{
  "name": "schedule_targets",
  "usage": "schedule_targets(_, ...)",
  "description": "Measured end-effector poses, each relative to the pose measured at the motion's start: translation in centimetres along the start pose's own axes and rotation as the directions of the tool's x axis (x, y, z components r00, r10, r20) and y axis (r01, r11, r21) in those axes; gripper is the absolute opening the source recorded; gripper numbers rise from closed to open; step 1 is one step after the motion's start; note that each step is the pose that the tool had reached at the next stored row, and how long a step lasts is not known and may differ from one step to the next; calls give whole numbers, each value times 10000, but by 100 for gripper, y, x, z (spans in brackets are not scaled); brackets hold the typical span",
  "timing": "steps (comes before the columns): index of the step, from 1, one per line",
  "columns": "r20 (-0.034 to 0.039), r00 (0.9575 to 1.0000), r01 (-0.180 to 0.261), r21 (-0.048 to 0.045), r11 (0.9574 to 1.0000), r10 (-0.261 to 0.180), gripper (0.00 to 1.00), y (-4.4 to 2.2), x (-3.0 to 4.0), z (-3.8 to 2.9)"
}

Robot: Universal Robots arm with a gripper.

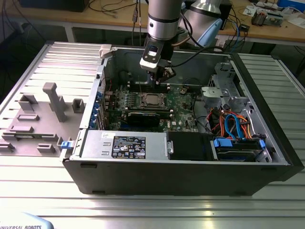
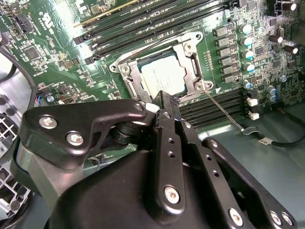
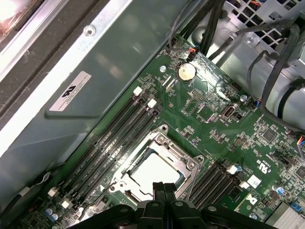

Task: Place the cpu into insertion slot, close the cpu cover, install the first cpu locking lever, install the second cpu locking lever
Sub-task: 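Install the first cpu locking lever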

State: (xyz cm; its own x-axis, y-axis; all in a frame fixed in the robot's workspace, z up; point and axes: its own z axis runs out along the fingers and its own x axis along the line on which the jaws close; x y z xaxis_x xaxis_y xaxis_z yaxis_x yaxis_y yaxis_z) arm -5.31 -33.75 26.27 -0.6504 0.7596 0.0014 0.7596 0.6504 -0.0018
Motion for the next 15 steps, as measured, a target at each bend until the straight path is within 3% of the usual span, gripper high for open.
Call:
schedule_targets(10, 0, 9997, 252, 1, 9997, -252, 11, -6, -7, 0)
schedule_targets(15, 2, 9973, 728, 2, 9973, -728, 11, -7, -8, 0)
